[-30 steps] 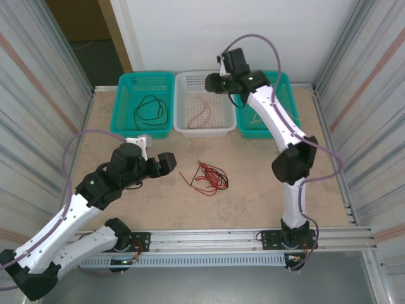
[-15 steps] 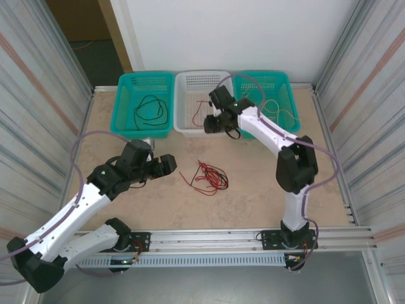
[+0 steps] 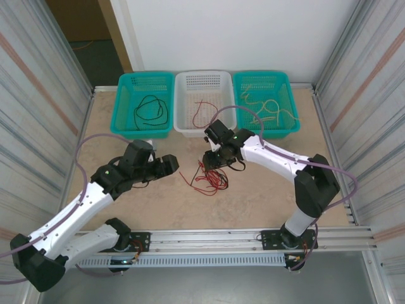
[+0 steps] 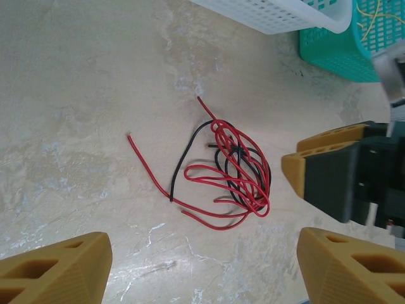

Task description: Untangle the cables

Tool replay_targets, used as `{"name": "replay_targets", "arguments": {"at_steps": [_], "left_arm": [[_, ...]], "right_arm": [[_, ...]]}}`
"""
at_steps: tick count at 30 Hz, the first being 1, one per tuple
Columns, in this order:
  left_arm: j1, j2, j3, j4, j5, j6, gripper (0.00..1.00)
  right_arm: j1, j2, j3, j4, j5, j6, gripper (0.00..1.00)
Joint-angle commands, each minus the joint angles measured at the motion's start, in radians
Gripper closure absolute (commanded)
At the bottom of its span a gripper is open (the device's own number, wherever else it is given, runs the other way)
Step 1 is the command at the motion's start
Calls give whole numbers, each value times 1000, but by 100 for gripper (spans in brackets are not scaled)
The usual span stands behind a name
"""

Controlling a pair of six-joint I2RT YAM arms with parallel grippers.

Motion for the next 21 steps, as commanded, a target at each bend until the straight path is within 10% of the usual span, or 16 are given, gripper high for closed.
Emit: {"name": "replay_targets", "arguments": {"at_steps": [1, 8, 17, 21], "left_arm": [[7, -35, 0, 1, 10, -18, 23], [8, -103, -27, 0, 1, -35, 22], [9, -63, 4, 26, 16, -7, 22], [10, -53, 7, 66, 38, 6, 22]], "right_arm": [[6, 43, 14, 0, -30, 15, 58], [25, 90, 37, 22, -55, 28, 58], [44, 96, 74, 6, -36, 27, 98], [63, -7, 77, 21, -45, 24, 100]]}}
